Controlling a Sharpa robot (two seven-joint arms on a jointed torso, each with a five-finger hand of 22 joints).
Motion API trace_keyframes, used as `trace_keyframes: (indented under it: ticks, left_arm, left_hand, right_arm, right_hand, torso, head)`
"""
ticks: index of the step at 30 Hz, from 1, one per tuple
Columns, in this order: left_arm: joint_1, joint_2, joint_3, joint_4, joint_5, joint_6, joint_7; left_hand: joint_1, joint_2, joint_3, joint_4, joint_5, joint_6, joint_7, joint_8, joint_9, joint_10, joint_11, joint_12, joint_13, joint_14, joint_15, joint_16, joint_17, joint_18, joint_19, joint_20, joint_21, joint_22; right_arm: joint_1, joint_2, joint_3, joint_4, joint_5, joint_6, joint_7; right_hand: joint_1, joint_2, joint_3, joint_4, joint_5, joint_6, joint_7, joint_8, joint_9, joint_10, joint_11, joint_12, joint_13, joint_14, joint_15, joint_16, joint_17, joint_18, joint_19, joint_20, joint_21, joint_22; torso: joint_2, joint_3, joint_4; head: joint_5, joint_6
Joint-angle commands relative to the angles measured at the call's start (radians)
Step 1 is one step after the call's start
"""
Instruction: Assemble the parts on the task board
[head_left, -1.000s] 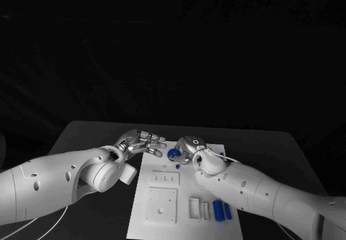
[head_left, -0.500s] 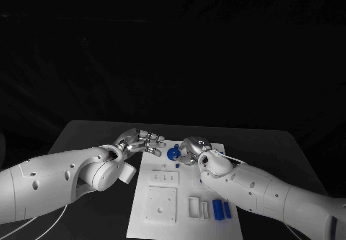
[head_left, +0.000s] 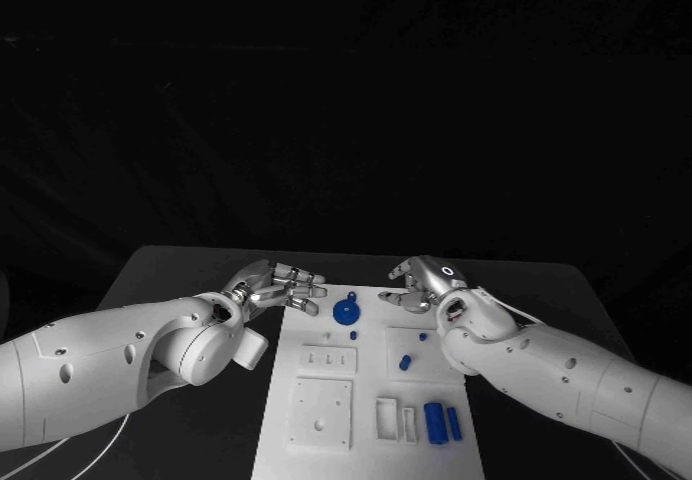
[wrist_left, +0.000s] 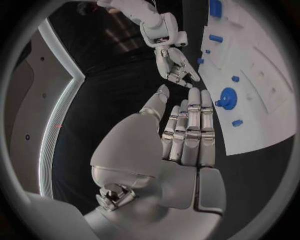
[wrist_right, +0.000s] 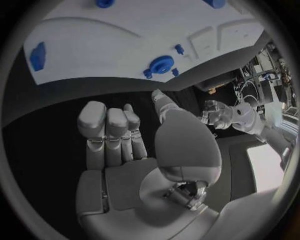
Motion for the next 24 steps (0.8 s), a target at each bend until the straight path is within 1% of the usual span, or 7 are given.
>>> trace_keyframes:
  ticks: [1, 5, 8, 11, 12, 16, 24]
  left_arm:
    - [0.002, -0.002, 0.001, -0.001, -0.002, 0.01, 0.011]
    - [0.001, -0.006, 0.001, -0.006, -0.002, 0.003, 0.021]
    - [0.001, -0.007, 0.001, -0.01, -0.001, -0.009, 0.04]
    - [0.001, -0.007, 0.001, -0.017, 0.001, -0.014, 0.055]
    - [0.001, -0.007, 0.001, -0.02, 0.001, -0.013, 0.058]
    - [0.0, -0.006, 0.001, -0.033, 0.002, -0.004, 0.064]
    - [-0.004, -0.003, 0.001, -0.055, 0.003, 0.01, 0.067]
  left_hand:
    - [-0.001, 0.002, 0.001, -0.005, 0.005, 0.002, 0.005, 0.004, 0.001, -0.007, 0.003, 0.004, 0.002, -0.007, -0.001, 0.002, -0.002, -0.004, -0.006, 0.003, 0.003, -0.001]
    - [-0.001, 0.003, 0.002, -0.006, 0.005, 0.003, 0.005, 0.004, 0.001, -0.006, 0.003, 0.004, 0.002, -0.01, 0.0, 0.0, -0.002, -0.005, -0.009, 0.004, 0.003, -0.001]
    - [0.001, 0.004, 0.004, -0.008, 0.008, 0.006, 0.003, 0.005, 0.001, 0.004, 0.0, 0.004, 0.002, -0.008, -0.002, 0.001, -0.002, -0.005, -0.009, 0.003, 0.004, 0.0]
    - [0.003, 0.006, 0.009, -0.012, 0.014, 0.008, 0.002, 0.004, 0.001, 0.019, -0.004, 0.004, 0.001, -0.009, -0.003, 0.0, -0.003, -0.006, -0.011, 0.001, 0.006, 0.001]
    - [-0.001, 0.006, 0.013, -0.015, 0.014, 0.009, 0.002, 0.004, 0.001, 0.023, -0.005, 0.004, 0.001, -0.011, -0.003, -0.002, -0.005, -0.007, -0.015, 0.001, 0.007, 0.002]
    - [-0.004, 0.006, 0.016, -0.018, 0.015, 0.008, 0.002, 0.004, 0.001, 0.024, -0.005, 0.004, 0.001, -0.013, -0.001, -0.006, -0.006, -0.008, -0.019, 0.002, 0.006, 0.002]
    - [-0.015, 0.004, 0.03, -0.029, 0.014, 0.008, 0.002, 0.004, 0.001, 0.019, -0.003, 0.004, 0.001, -0.012, 0.0, -0.013, -0.01, -0.008, -0.023, 0.003, 0.008, 0.004]
  right_arm:
    - [0.0, -0.043, 0.014, 0.009, 0.167, 0.061, 0.183]
    - [0.0, -0.101, 0.033, 0.011, 0.228, 0.126, 0.274]
    - [-0.001, -0.13, 0.04, 0.001, 0.253, 0.165, 0.324]
    - [-0.007, -0.149, 0.045, -0.019, 0.291, 0.214, 0.372]
    - [-0.01, -0.153, 0.046, -0.026, 0.3, 0.226, 0.383]
    - [-0.018, -0.158, 0.051, -0.059, 0.311, 0.253, 0.41]
    - [-0.031, -0.145, 0.053, -0.121, 0.292, 0.28, 0.426]
  right_hand:
    - [0.044, 0.019, -0.027, -0.051, 0.02, -0.004, 0.004, -0.002, -0.001, -0.01, 0.004, 0.001, -0.003, -0.003, 0.007, -0.003, 0.007, 0.008, 0.02, 0.008, -0.004, 0.113]
    - [0.105, 0.058, -0.085, -0.167, 0.135, 0.003, 0.007, -0.002, -0.002, -0.022, 0.004, -0.004, -0.009, -0.009, 0.009, -0.014, 0.003, 0.006, 0.008, 0.009, -0.028, 0.108]
    - [0.103, 0.075, -0.095, -0.243, 0.161, 0.005, 0.009, -0.003, -0.002, -0.026, 0.006, -0.005, -0.012, -0.012, 0.009, -0.016, 0.003, 0.002, 0.003, 0.009, -0.03, 0.108]
    - [0.096, 0.095, -0.089, -0.292, 0.169, -0.008, -0.008, -0.002, -0.002, -0.027, -0.01, -0.008, -0.016, -0.012, -0.002, -0.015, 0.007, -0.006, 0.0, -0.001, -0.026, 0.108]
    - [0.085, 0.106, -0.099, -0.316, 0.17, -0.011, -0.006, -0.002, -0.002, -0.028, -0.009, -0.009, -0.016, -0.012, -0.002, -0.015, 0.009, -0.007, -0.001, -0.003, -0.024, 0.108]
    - [0.09, 0.101, -0.126, -0.323, 0.18, -0.026, -0.01, -0.001, -0.001, -0.03, -0.015, -0.013, -0.019, -0.014, -0.006, -0.018, 0.009, -0.008, -0.004, -0.005, -0.024, 0.108]
    - [0.125, 0.093, -0.132, -0.34, 0.178, -0.087, -0.016, -0.004, -0.003, -0.042, -0.024, -0.027, -0.026, -0.022, -0.011, -0.026, 0.007, -0.011, -0.012, -0.01, -0.04, 0.105]
  torso:
    - [-0.002, 0.0082, -0.0127]
    - [-0.004, 0.016, -0.0206]
    - [-0.004, 0.021, -0.0254]
    - [-0.005, 0.0279, -0.0279]
    - [-0.004, 0.0271, -0.026]
    - [-0.004, 0.0359, -0.0266]
    - [-0.002, 0.0473, -0.0259]
  head:
    - [0.004, 0.0]
    - [0.008, -0.001]
    - [0.011, -0.001]
    - [0.013, 0.002]
    - [0.011, 0.002]
    - [0.01, -0.002]
    - [0.008, -0.005]
